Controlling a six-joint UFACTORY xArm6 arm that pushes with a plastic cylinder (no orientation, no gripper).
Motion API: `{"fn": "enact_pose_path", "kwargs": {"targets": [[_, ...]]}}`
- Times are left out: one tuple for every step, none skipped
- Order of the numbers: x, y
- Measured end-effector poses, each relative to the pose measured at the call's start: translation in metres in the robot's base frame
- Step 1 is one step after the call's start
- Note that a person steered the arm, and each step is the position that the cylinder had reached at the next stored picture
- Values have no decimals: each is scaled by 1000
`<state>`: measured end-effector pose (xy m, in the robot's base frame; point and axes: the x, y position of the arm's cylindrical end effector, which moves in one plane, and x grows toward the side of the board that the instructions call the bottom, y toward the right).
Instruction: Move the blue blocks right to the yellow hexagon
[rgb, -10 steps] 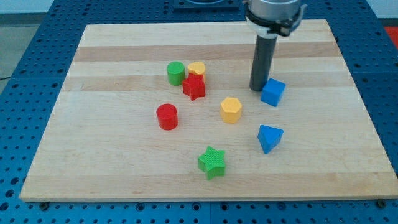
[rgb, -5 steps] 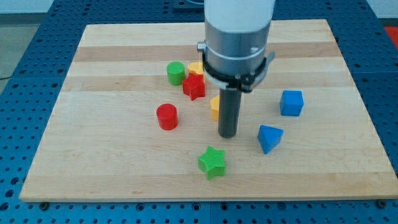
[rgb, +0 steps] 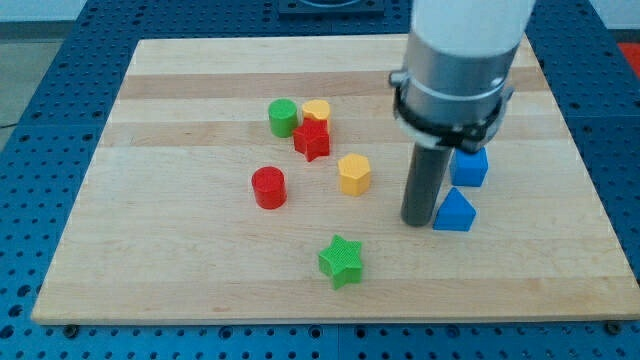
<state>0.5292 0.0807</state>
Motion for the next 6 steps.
{"fn": "enact_pose_path", "kwargs": {"targets": [[34,18],[12,62],[-23,68],[-24,67],[27,55],[12,22]]}}
